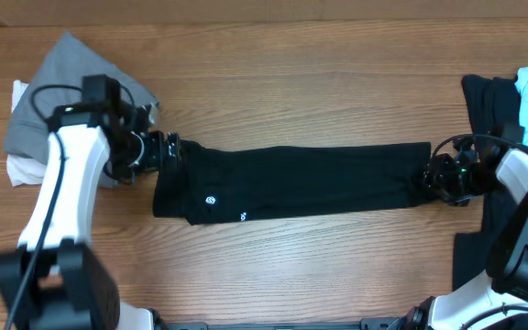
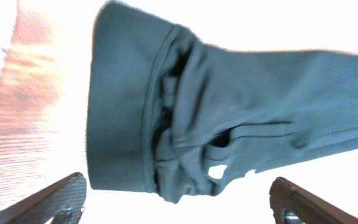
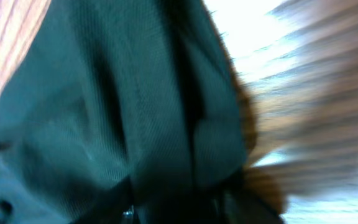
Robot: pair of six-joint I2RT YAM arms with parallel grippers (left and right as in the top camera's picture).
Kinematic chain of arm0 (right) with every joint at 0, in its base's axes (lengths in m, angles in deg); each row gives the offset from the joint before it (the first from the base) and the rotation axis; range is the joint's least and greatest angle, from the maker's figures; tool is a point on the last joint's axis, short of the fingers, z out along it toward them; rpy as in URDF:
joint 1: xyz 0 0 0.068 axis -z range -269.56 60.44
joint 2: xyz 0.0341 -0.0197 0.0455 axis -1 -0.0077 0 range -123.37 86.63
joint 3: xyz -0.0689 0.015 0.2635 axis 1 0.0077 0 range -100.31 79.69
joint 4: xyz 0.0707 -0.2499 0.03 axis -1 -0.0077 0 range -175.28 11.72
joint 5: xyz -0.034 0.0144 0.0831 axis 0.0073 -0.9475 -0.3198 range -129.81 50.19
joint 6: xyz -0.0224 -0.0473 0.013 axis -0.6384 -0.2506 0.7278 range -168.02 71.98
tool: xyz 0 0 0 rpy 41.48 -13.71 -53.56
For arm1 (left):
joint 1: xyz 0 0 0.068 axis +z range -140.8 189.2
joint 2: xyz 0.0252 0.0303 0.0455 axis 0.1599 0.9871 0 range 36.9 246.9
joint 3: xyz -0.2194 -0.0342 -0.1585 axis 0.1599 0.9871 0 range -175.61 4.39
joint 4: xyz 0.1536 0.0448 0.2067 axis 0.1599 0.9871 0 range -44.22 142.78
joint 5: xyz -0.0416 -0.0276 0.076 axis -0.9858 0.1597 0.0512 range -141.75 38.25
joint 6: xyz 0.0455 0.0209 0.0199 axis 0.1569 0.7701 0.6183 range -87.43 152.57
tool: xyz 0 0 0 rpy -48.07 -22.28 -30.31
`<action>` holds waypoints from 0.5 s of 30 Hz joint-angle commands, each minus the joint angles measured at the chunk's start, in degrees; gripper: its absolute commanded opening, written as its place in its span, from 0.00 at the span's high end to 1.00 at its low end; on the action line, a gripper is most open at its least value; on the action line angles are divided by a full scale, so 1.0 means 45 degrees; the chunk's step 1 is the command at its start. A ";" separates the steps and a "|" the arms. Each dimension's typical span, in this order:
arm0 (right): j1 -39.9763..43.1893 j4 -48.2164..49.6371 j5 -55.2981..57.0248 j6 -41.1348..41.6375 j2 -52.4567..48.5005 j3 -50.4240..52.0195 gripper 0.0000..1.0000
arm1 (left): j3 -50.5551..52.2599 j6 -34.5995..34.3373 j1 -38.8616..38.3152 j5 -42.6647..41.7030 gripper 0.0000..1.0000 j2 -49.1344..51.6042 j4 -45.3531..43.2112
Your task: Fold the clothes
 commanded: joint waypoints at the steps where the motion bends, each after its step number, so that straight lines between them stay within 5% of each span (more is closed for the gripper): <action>1: -0.0403 -0.0121 -0.0826 -0.0457 -0.0389 -0.0097 0.71 | -0.0597 0.0243 -0.0063 -0.0321 0.00 -0.1321 0.0199; 4: -0.0345 -0.0729 -0.0782 -0.0457 -0.0389 -0.0602 0.96 | -0.0636 0.0447 -0.0063 -0.0316 0.00 -0.2103 0.0369; 15: 0.0219 -0.4284 0.0306 -0.0393 -0.0078 -0.4537 0.96 | -0.0631 0.0520 -0.0063 -0.0209 0.00 -0.2701 0.1005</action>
